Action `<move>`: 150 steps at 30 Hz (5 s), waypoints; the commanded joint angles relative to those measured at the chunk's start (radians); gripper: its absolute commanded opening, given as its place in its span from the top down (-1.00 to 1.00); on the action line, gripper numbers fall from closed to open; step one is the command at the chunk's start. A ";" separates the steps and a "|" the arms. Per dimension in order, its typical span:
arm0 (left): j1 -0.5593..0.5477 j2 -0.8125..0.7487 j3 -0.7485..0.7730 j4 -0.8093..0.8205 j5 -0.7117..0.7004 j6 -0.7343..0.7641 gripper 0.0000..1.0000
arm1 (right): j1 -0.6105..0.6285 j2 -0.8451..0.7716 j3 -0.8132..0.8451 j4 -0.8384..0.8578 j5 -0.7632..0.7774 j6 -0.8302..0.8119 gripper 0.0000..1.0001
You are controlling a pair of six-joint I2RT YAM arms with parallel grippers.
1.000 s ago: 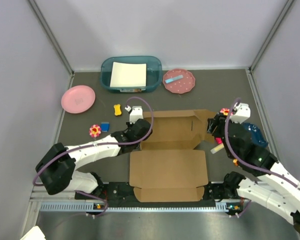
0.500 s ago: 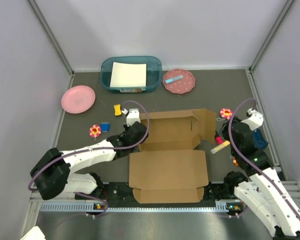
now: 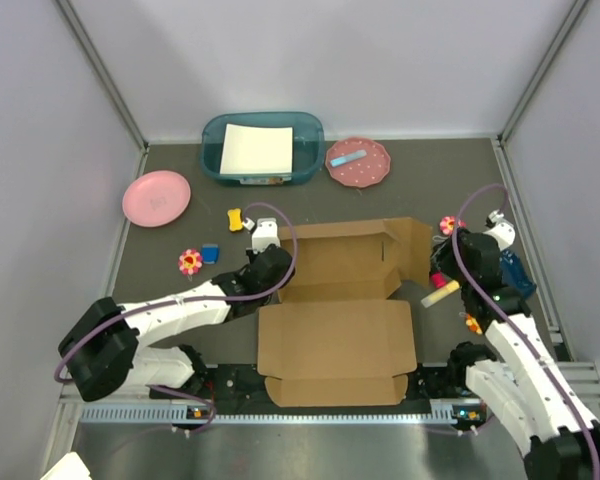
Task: Fold the paper box
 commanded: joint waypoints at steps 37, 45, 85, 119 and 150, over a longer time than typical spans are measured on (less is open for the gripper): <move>-0.003 0.067 0.046 -0.121 0.022 0.064 1.00 | -0.104 0.061 -0.222 0.534 -0.863 -0.042 0.03; -0.005 0.059 0.050 -0.130 0.019 0.066 1.00 | -0.052 -0.002 -0.191 0.490 -0.854 -0.071 0.00; -0.005 0.087 0.075 -0.120 0.019 0.100 1.00 | 0.021 -0.029 -0.207 0.580 -0.955 -0.051 -0.03; -0.005 0.035 0.061 -0.077 0.044 0.152 1.00 | 0.317 0.235 -0.029 0.370 -0.299 -0.289 -0.05; -0.005 -0.054 0.072 -0.005 0.102 0.192 1.00 | 0.415 0.405 0.030 0.325 -0.027 -0.359 0.53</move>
